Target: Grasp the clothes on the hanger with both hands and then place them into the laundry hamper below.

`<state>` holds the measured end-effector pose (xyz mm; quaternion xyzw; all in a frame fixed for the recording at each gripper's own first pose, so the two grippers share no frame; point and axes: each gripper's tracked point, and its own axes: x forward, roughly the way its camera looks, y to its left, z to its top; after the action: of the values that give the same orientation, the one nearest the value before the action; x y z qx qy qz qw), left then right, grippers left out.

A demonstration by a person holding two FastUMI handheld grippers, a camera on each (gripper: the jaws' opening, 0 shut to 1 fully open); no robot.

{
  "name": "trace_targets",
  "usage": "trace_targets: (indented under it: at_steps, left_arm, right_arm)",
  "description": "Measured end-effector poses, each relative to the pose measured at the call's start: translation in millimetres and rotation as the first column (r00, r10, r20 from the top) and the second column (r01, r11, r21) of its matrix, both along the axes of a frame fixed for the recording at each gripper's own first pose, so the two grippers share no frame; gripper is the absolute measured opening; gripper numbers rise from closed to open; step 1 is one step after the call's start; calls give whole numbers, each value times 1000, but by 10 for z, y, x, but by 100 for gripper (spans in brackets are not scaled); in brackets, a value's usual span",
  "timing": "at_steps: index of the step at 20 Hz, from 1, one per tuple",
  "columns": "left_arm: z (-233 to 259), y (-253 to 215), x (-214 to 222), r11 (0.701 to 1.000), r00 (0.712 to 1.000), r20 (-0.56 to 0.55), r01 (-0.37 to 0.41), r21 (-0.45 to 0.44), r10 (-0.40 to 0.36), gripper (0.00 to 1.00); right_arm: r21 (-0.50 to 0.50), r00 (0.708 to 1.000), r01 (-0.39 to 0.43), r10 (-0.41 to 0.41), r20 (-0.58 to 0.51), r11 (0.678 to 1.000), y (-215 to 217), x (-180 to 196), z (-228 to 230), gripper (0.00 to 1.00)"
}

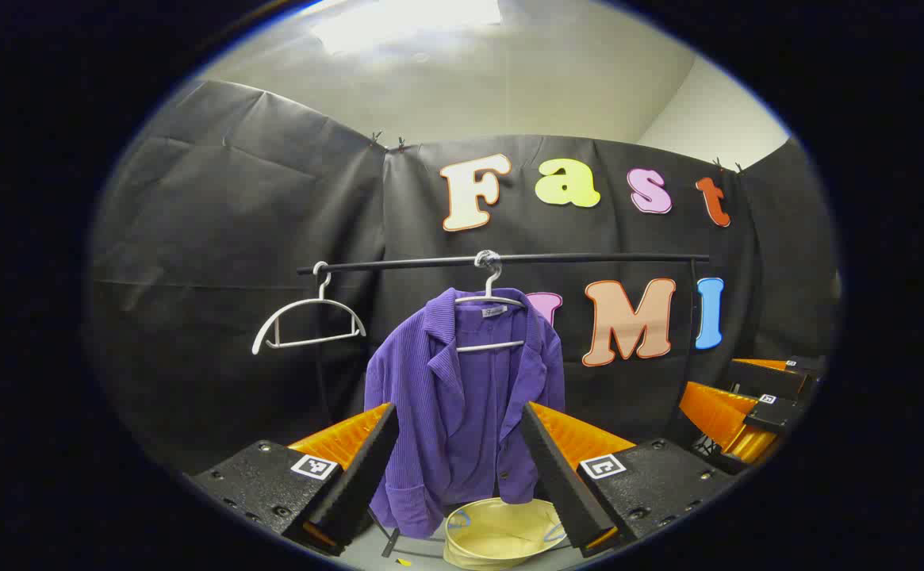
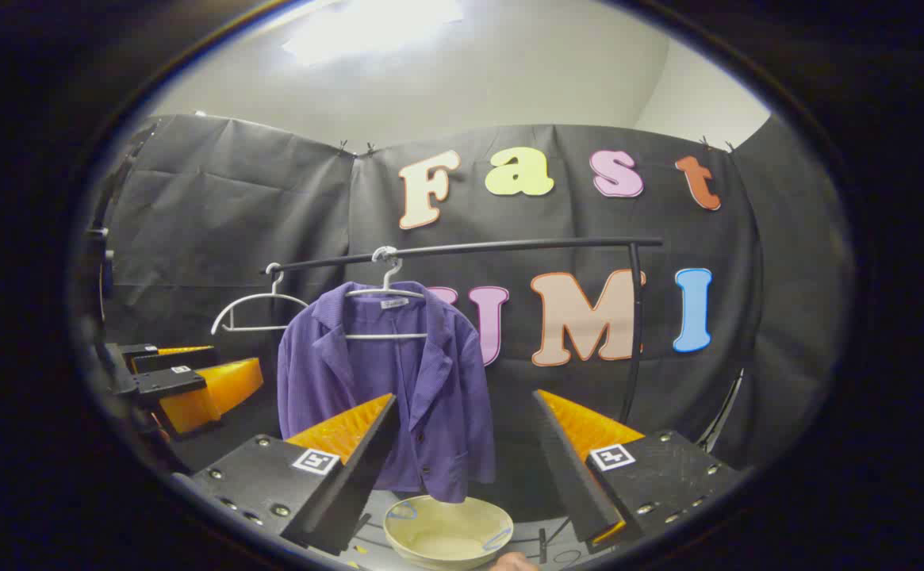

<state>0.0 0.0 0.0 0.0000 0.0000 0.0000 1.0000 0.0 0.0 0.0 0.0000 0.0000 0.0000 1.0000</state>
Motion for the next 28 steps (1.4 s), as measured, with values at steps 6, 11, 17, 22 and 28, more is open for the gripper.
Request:
trace_targets:
  at_steps: [6, 11, 17, 22, 28]
  left_arm:
    - [-3, 97, 145, 1000, 1000, -1, 27, 6, -27, 92]
    - [-85, 184, 291, 999, 999, -8, 39, 9, -39, 95]
    - [-147, 233, 503, 999, 999, -21, 31, 8, -31, 92]
    - [-201, 215, 765, 1000, 999, -32, -1, 6, 1, 95]
    - [-333, 270, 1264, 995, 994, -47, -96, 30, 97, 92]
  right_arm:
    - [-9, 1000, 23, -23, 2, 1000, 35, 182, -48, 99]
    - [5, 999, 33, -33, -6, 999, 113, 358, -130, 99]
    - [4, 1000, 19, -19, -20, 1000, 211, 551, -247, 99]
    - [22, 999, -30, 30, -41, 999, 348, 981, -331, 99]
    - [27, 989, -130, 132, -60, 991, 472, 1754, -484, 99]
